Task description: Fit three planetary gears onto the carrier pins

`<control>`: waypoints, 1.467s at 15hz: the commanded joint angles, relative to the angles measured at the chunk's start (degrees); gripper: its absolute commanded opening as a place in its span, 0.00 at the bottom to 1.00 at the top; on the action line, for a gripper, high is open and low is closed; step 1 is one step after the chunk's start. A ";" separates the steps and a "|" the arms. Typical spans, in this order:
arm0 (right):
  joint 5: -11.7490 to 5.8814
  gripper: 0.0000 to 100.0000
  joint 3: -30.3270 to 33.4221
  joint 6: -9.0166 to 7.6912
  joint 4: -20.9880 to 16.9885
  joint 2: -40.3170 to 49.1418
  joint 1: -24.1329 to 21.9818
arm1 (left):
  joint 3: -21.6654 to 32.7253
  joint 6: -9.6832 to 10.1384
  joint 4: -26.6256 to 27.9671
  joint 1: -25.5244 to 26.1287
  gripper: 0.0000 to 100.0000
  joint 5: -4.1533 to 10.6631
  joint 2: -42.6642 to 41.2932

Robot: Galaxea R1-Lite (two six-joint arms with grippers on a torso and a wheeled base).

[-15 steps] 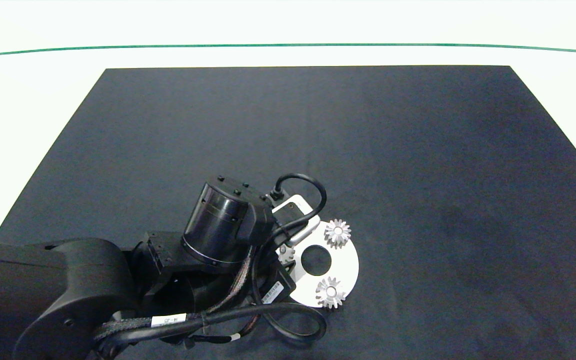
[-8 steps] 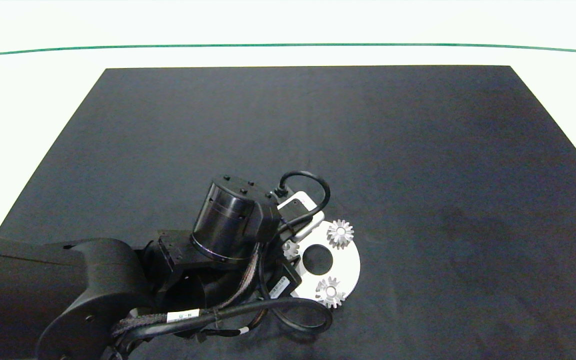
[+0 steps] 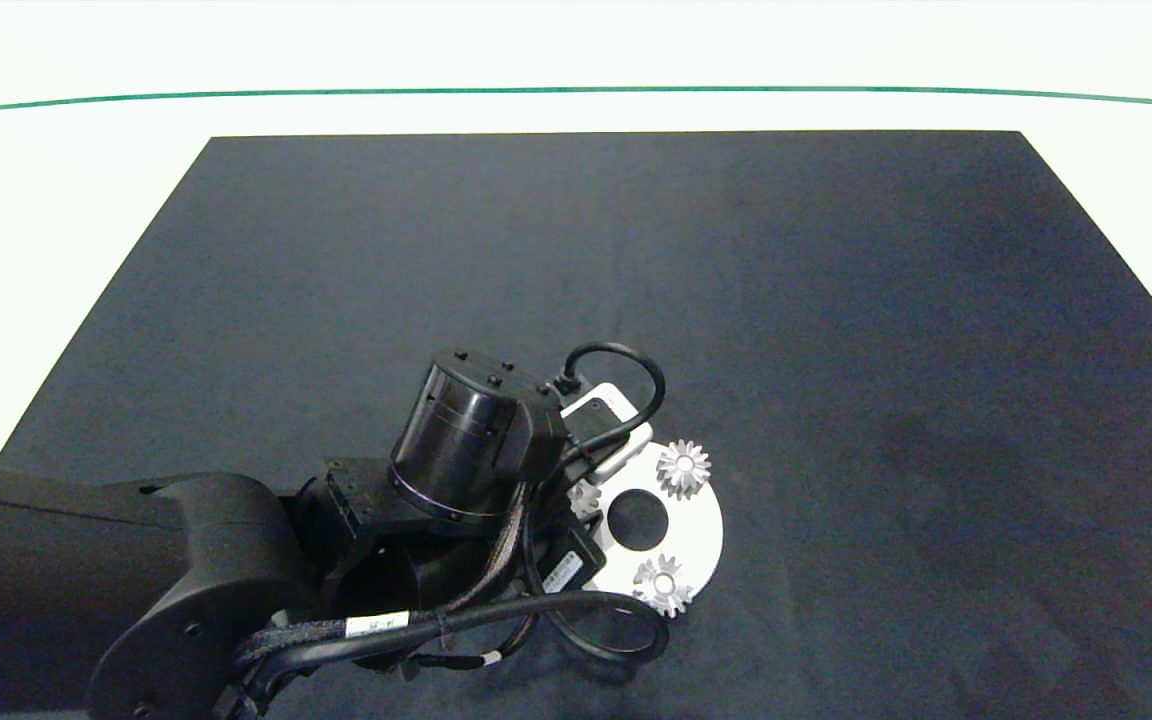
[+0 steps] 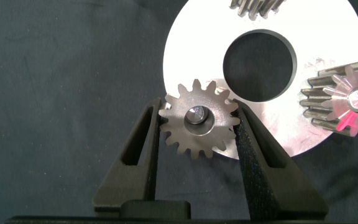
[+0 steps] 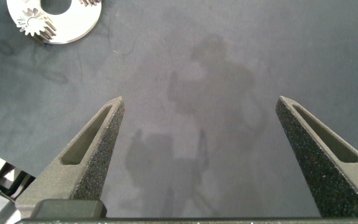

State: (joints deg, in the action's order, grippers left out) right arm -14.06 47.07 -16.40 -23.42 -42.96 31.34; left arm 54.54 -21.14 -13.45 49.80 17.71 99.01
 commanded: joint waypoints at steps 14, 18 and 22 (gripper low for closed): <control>-0.01 1.00 -0.22 0.05 -0.14 -0.02 0.03 | 0.22 -0.57 2.46 -0.05 0.00 0.13 0.74; -0.01 1.00 -0.22 0.05 -0.14 -0.11 0.03 | 0.30 -0.66 2.46 -0.05 1.00 0.13 0.48; 0.08 1.00 -0.22 0.05 -0.14 -0.11 0.03 | 0.30 -0.66 2.55 -0.05 1.00 0.13 0.13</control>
State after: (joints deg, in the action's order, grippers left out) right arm -13.97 46.85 -16.25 -23.43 -42.97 31.34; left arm 54.80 -21.74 -10.63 49.77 17.66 99.34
